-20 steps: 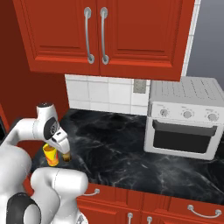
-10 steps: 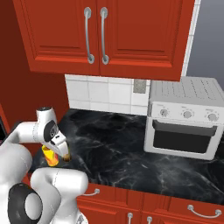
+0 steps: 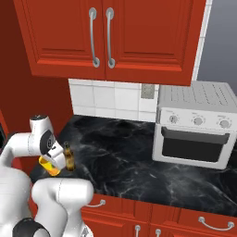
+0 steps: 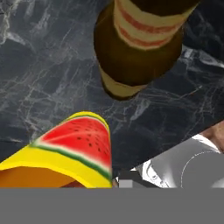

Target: Place the microwavable item in the microwave. Then, close the microwave door and press the start button.

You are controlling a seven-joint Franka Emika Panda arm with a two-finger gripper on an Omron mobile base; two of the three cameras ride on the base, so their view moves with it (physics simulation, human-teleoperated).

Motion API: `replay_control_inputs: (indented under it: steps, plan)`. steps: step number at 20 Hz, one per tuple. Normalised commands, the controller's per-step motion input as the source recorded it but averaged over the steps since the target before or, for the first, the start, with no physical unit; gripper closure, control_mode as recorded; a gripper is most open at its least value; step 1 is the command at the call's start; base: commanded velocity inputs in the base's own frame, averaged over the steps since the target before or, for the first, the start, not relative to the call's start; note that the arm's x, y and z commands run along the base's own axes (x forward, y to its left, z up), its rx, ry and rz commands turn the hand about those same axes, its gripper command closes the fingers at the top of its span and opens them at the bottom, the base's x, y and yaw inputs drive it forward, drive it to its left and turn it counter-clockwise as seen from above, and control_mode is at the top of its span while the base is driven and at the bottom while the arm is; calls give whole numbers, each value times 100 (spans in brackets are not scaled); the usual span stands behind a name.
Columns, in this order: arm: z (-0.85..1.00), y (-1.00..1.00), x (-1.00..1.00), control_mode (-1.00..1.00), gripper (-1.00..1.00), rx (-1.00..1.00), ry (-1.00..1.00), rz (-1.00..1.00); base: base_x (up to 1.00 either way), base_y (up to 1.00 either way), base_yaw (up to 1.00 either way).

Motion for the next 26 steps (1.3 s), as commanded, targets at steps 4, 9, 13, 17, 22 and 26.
replay_control_inputs:
  steps: [4,9,13,17,22,26]
  plan:
    - [81,-25,-68,-100,100,10,-23,-7,0,0,0]
    - [100,-43,-45,-100,100,21,-9,-3,0,0,0]
    - [98,-45,-24,-100,100,20,-1,-6,0,0,0]
    - [95,-55,-22,-100,100,20,-2,-5,0,0,0]
    - [93,-35,-32,-100,100,19,-1,-7,0,0,0]
    - [55,0,-63,-100,100,7,0,-12,0,0,0]
